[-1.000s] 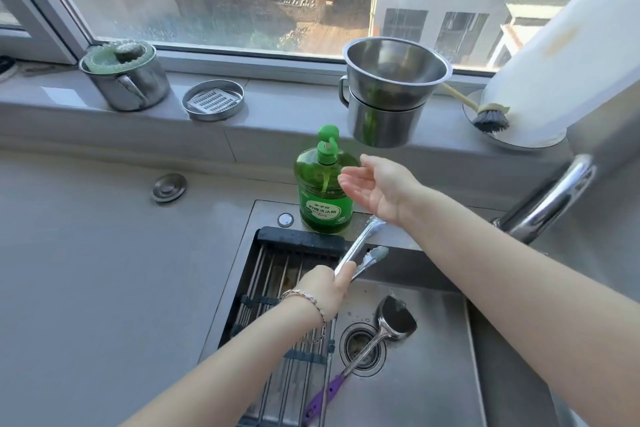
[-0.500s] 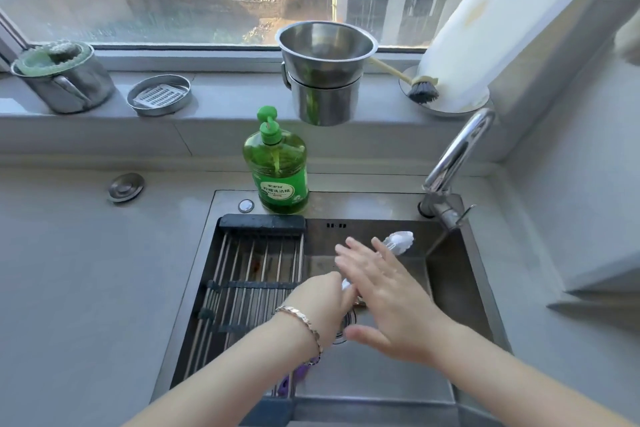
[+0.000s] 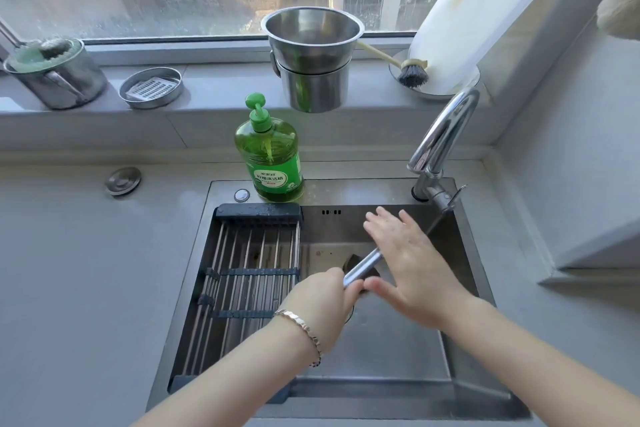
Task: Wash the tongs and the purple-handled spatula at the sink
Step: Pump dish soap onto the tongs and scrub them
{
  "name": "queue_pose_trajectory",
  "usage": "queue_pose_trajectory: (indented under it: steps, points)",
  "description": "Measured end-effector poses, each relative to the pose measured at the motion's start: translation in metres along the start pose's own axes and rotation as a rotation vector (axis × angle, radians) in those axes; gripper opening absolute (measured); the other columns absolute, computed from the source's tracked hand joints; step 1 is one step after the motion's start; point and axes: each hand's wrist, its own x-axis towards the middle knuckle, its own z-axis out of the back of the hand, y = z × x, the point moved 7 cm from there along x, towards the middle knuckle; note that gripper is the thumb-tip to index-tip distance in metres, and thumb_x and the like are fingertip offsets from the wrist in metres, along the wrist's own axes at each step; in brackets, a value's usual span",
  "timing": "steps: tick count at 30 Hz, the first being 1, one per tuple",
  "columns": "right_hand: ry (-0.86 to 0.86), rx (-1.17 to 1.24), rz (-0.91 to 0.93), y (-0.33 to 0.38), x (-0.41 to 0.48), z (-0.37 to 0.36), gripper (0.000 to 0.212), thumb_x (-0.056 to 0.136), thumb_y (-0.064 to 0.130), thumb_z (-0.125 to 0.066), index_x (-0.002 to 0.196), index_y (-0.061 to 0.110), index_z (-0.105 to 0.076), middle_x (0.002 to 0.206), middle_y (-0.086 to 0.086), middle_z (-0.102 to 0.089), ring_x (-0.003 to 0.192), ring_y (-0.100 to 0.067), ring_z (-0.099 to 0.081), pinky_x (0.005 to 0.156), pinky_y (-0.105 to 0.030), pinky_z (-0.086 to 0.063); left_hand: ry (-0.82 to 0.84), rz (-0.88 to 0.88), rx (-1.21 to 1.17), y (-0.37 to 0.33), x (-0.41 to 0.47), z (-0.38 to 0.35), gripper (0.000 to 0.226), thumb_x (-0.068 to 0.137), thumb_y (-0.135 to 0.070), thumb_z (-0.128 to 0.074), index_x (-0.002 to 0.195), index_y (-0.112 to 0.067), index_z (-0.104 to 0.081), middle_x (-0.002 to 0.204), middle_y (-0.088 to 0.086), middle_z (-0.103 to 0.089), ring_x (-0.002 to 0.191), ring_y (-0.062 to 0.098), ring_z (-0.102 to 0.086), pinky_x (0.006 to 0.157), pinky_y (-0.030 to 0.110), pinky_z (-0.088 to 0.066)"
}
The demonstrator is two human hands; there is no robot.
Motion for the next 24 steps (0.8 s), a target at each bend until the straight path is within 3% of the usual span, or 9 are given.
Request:
queue_pose_trajectory:
  steps: [4,7,11,14,16,17,20,22,24]
  points:
    - [0.042,-0.057,0.208,0.025,-0.007,-0.014,0.081,0.09,0.067,-0.017,0.134,0.004,-0.041,0.142,-0.011,-0.046,0.137,-0.02,-0.029,0.116,-0.034,-0.012,-0.042,-0.027,-0.035,-0.006,-0.002,0.002,0.034,0.101,-0.031,-0.029,0.107,-0.007,-0.052,0.103,0.013,-0.063,0.099,0.032,-0.06,0.079,0.034,-0.045]
    - [-0.009,0.01,-0.023,-0.01,-0.004,-0.005,0.089,0.089,0.069,-0.012,0.135,-0.001,-0.042,0.143,-0.017,-0.043,0.139,-0.02,-0.021,0.117,-0.033,-0.005,0.009,0.017,-0.049,-0.002,-0.001,-0.001,0.032,0.099,-0.04,-0.028,0.087,-0.014,-0.041,0.077,0.002,-0.052,0.082,0.029,-0.055,0.072,0.033,-0.043]
    - [0.047,-0.054,0.176,0.016,-0.014,-0.021,0.083,0.088,0.069,-0.017,0.132,0.003,-0.04,0.142,-0.013,-0.045,0.138,-0.023,-0.025,0.117,-0.037,-0.008,-0.015,0.006,-0.057,-0.003,0.002,-0.002,0.03,0.1,-0.039,-0.029,0.092,-0.014,-0.044,0.098,0.012,-0.062,0.094,0.031,-0.061,0.075,0.034,-0.045]
    - [-0.077,0.062,-0.051,-0.015,-0.008,-0.005,0.091,0.085,0.072,-0.01,0.137,0.004,-0.039,0.145,-0.008,-0.04,0.14,-0.014,-0.02,0.117,-0.033,-0.004,-0.045,0.004,-0.052,0.0,0.003,-0.004,0.031,0.099,-0.041,-0.028,0.087,-0.014,-0.039,0.085,0.007,-0.056,0.078,0.028,-0.055,0.068,0.032,-0.041]
    - [-0.225,0.405,-0.437,-0.044,-0.01,0.007,0.086,0.086,0.069,-0.018,0.142,0.006,-0.033,0.144,0.0,-0.039,0.137,-0.002,-0.024,0.115,-0.024,-0.008,-0.063,0.016,-0.064,0.002,0.003,-0.006,0.031,0.099,-0.041,-0.028,0.086,-0.014,-0.037,0.074,0.002,-0.05,0.072,0.024,-0.048,0.065,0.031,-0.04]
    - [-0.255,0.71,-0.613,-0.049,-0.013,0.005,0.071,0.091,0.058,-0.028,0.14,0.006,-0.035,0.133,-0.001,-0.05,0.127,0.002,-0.037,0.112,-0.021,-0.018,-0.069,0.019,-0.062,0.002,0.003,-0.006,0.031,0.099,-0.041,-0.028,0.087,-0.014,-0.036,0.07,-0.001,-0.046,0.071,0.024,-0.048,0.065,0.031,-0.04]
    - [-0.34,1.601,-0.84,-0.033,-0.008,-0.021,0.023,0.098,0.026,-0.041,0.103,0.006,-0.052,0.092,-0.009,-0.064,0.084,-0.012,-0.067,0.086,-0.031,-0.054,-0.072,0.025,-0.018,-0.006,0.001,-0.008,0.03,0.1,-0.04,-0.026,0.088,-0.013,-0.033,0.083,0.005,-0.056,0.085,0.031,-0.059,0.067,0.031,-0.039]
    - [-0.434,1.794,-0.968,-0.025,-0.001,-0.029,0.018,0.099,0.022,-0.043,0.091,0.009,-0.052,0.082,-0.01,-0.065,0.064,-0.014,-0.07,0.062,-0.025,-0.059,-0.071,0.03,-0.014,-0.014,-0.001,-0.009,0.031,0.1,-0.041,-0.025,0.089,-0.013,-0.032,0.09,0.011,-0.056,0.097,0.032,-0.062,0.067,0.03,-0.035]
    - [-0.592,1.816,-1.162,-0.027,0.001,-0.031,0.03,0.099,0.032,-0.041,0.081,0.011,-0.053,0.066,-0.003,-0.058,0.039,-0.006,-0.057,0.042,-0.016,-0.049,-0.071,0.022,-0.016,-0.022,-0.002,-0.01,0.032,0.1,-0.041,-0.024,0.088,-0.013,-0.031,0.097,0.013,-0.06,0.099,0.033,-0.061,0.067,0.031,-0.034]
